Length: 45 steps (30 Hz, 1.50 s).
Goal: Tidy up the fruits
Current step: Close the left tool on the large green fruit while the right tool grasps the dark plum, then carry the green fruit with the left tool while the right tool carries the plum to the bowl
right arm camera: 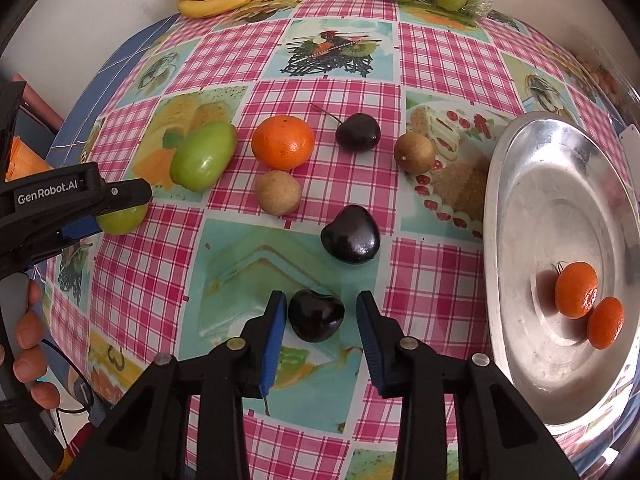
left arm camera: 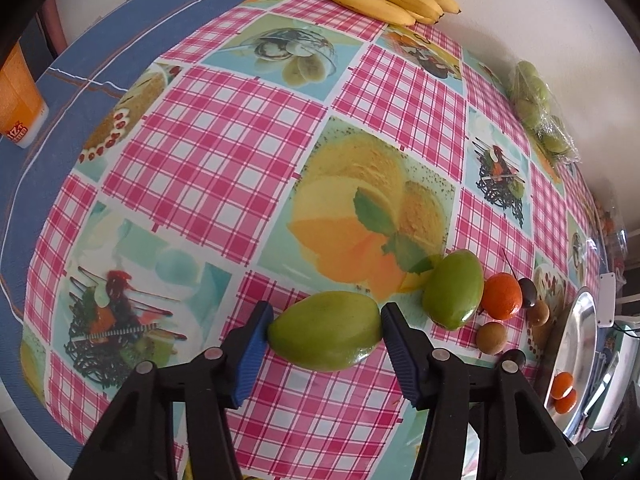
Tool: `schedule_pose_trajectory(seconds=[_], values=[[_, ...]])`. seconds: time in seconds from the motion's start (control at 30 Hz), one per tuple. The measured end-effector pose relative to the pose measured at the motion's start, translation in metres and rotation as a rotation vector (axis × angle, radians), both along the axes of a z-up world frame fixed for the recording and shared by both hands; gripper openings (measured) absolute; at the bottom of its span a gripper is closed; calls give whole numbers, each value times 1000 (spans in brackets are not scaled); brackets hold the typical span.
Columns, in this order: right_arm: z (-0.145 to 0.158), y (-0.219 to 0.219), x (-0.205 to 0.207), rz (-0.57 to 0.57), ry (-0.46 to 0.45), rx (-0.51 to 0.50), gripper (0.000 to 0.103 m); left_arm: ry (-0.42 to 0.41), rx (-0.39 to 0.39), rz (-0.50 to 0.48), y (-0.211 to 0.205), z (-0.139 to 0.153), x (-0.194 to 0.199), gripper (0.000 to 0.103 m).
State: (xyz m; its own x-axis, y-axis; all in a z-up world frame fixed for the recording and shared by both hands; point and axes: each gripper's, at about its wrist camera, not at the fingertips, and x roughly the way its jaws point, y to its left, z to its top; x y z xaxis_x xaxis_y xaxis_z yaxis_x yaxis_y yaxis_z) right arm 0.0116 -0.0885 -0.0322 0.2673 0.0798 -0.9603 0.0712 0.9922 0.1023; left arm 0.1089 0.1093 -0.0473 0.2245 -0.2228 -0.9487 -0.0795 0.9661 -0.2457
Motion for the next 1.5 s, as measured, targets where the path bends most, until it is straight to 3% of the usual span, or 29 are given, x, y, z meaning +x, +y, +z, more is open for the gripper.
schedule_pose_trajectory(seconds=[0.3, 0.8, 1.5], values=[[1, -1, 1, 19, 10, 7, 29, 1, -4, 6, 1, 1, -1, 59], [8, 0, -4, 16, 0, 46, 28, -6, -23, 20, 1, 3, -4, 59], [23, -24, -13, -39, -37, 92, 28, -80, -22, 2, -18, 28, -14, 59]])
